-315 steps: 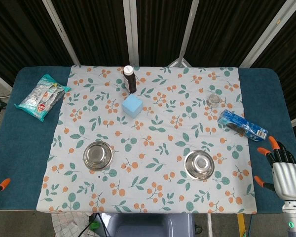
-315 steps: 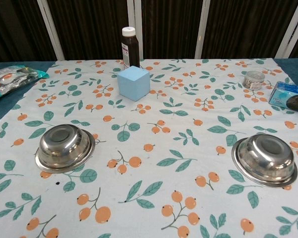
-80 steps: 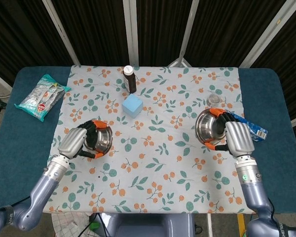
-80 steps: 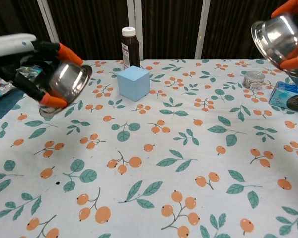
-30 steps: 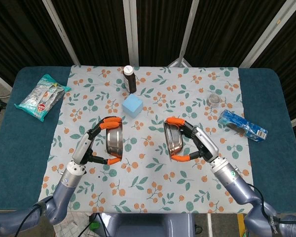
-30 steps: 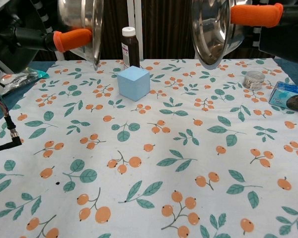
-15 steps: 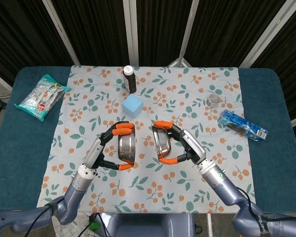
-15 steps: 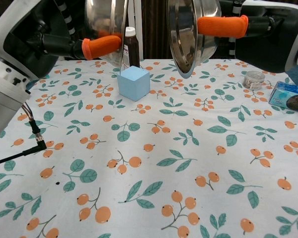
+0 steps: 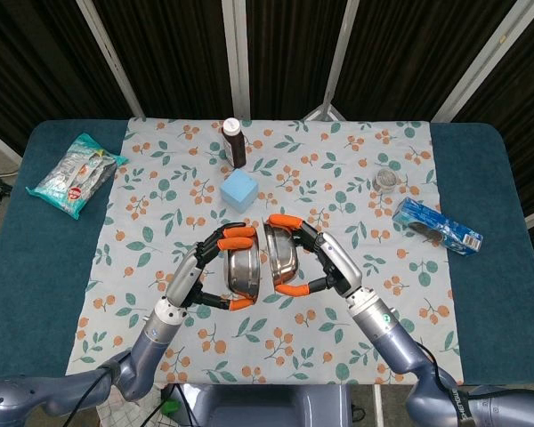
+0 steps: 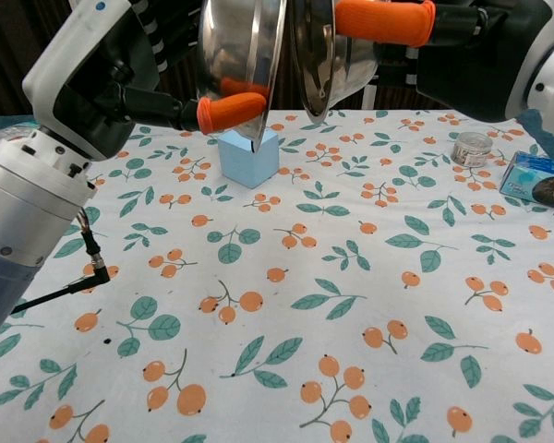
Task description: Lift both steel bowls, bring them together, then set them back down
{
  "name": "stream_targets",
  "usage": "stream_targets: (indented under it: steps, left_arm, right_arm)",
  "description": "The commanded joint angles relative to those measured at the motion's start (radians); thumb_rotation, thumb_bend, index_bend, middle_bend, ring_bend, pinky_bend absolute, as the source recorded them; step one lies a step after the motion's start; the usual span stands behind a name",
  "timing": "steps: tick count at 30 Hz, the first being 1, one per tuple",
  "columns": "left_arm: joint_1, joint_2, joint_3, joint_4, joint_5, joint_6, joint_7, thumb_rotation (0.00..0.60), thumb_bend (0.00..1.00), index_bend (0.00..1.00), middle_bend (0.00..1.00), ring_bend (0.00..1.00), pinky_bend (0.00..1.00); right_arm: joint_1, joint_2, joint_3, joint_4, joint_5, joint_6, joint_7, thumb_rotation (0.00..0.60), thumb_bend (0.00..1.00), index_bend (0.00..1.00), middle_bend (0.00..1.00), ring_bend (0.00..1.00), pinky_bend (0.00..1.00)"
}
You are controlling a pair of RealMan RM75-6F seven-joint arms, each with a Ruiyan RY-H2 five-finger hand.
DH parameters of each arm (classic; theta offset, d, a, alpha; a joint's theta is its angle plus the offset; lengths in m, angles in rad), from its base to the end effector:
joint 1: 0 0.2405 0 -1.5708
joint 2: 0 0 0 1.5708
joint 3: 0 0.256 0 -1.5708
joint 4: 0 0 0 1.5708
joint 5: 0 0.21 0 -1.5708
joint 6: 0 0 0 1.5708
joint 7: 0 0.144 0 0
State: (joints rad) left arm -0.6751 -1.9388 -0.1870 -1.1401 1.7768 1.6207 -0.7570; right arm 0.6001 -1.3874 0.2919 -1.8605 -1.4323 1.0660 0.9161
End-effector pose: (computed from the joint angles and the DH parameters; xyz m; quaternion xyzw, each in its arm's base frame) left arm -0.0725 0.2820 -0.0282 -0.4784 -0.4093 -0.7762 0.0334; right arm -0.0785 -0.2938 0.0540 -0.4090 0.6683 -0.6211 0.0192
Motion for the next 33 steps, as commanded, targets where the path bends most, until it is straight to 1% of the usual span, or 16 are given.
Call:
stream_targets:
  steps: [1,9,15,22,27,33]
  left_arm:
    - [-0.004,-0.008,-0.003,0.002,-0.002,0.010,-0.006,0.600,0.01,0.35,0.22,0.13,0.27]
    - [-0.015,-0.024,0.002,0.010,0.014,0.037,0.013,0.600,0.01,0.35,0.22,0.13,0.27]
    - [-0.021,-0.035,0.010,0.025,0.011,0.036,0.014,0.600,0.01,0.35,0.22,0.13,0.27]
    - [-0.038,-0.069,0.021,0.080,0.023,0.040,0.032,0.600,0.01,0.35,0.22,0.13,0.27]
    - [-0.038,-0.084,0.025,0.108,0.023,0.059,0.025,0.600,0.01,0.35,0.22,0.13,0.27]
    - [-0.029,-0.060,0.026,0.084,0.032,0.102,0.029,0.600,0.01,0.35,0.22,0.13,0.27]
  right_arm:
    - [0.001,0.004,-0.006,-0.011,-0.003,-0.001,-0.010,0.600,0.09,0.44,0.29,0.43,0.42]
    - [0.005,-0.003,-0.022,-0.014,-0.001,-0.009,-0.023,0.600,0.09,0.45,0.29,0.43,0.42]
    - [0.008,-0.016,-0.036,-0.007,-0.006,-0.013,-0.026,0.600,0.10,0.45,0.29,0.43,0.42]
    - [0.017,-0.034,-0.047,-0.019,-0.022,-0.016,-0.026,0.600,0.10,0.45,0.29,0.43,0.42]
    - [0.015,-0.019,-0.043,-0.035,-0.031,-0.005,-0.023,0.600,0.10,0.45,0.29,0.43,0.42]
    - [0.001,0.017,-0.026,-0.037,-0.020,0.019,-0.001,0.600,0.10,0.45,0.29,0.43,0.42]
